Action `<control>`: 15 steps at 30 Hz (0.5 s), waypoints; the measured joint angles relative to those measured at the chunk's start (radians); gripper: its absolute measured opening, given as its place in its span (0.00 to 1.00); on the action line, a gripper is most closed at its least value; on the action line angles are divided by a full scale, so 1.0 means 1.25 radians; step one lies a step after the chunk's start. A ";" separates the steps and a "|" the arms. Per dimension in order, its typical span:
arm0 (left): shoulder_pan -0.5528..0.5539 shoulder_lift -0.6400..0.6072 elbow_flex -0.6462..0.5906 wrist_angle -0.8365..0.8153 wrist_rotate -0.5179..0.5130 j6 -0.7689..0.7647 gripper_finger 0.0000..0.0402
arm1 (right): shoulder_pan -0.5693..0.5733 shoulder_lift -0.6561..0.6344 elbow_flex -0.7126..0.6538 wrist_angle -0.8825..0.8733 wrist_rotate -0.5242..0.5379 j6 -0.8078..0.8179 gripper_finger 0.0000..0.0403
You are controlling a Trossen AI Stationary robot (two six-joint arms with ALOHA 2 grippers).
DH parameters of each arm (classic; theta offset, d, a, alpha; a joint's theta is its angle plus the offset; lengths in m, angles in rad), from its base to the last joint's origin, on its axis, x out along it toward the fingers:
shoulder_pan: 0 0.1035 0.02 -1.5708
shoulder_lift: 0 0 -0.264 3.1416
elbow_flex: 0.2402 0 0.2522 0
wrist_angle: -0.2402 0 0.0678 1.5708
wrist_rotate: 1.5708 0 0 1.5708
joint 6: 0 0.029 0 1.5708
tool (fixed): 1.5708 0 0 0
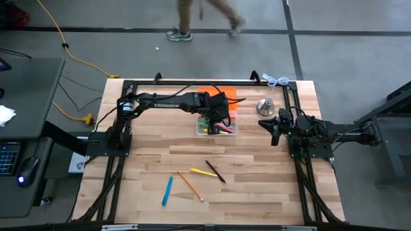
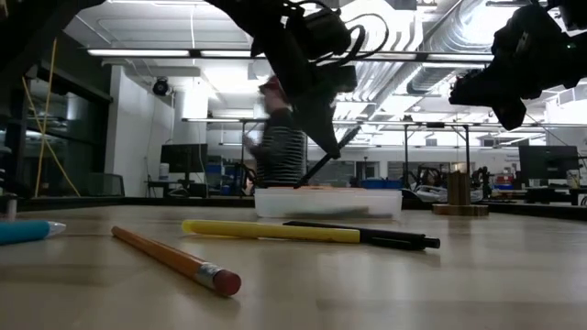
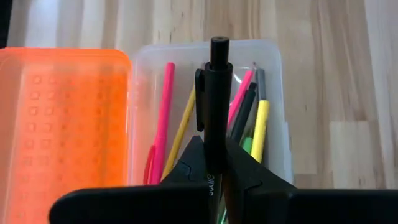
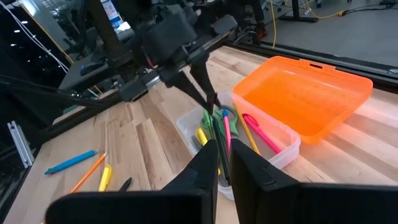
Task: Pick & place school supplies into a supply box
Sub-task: Put the right black pen into the supply box
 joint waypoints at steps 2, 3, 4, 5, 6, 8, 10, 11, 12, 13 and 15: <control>-0.005 0.005 0.000 -0.001 -0.006 0.016 0.10 | 0.000 0.000 0.000 -0.001 0.002 0.000 0.04; -0.006 0.006 0.000 -0.002 -0.013 0.028 0.11 | 0.000 0.000 0.000 -0.003 0.002 0.000 0.04; -0.009 0.006 0.000 -0.003 -0.017 0.038 0.11 | 0.000 0.000 0.000 -0.003 0.003 0.000 0.05; -0.011 0.006 0.000 -0.003 -0.017 0.050 0.11 | 0.000 0.000 0.000 -0.003 0.004 -0.001 0.05; -0.011 0.006 0.000 -0.002 -0.018 0.060 0.11 | 0.000 0.000 0.000 -0.003 0.006 -0.002 0.05; -0.016 0.006 0.000 -0.004 -0.019 0.075 0.11 | 0.000 0.000 0.000 -0.003 0.014 -0.003 0.05; -0.015 0.006 0.000 -0.004 -0.019 0.082 0.11 | 0.000 0.000 0.000 -0.003 0.020 -0.003 0.05; -0.015 0.006 0.000 -0.004 -0.019 0.086 0.11 | 0.000 0.000 0.000 -0.003 0.023 -0.003 0.05; -0.015 0.006 0.000 -0.006 -0.019 0.090 0.11 | 0.000 0.000 0.000 -0.003 0.023 -0.003 0.05; -0.015 0.006 0.000 -0.009 -0.019 0.091 0.11 | 0.000 0.000 0.000 -0.003 0.023 -0.003 0.05; -0.015 0.011 0.001 -0.013 -0.019 0.091 0.12 | 0.000 0.000 0.000 -0.003 0.023 -0.003 0.05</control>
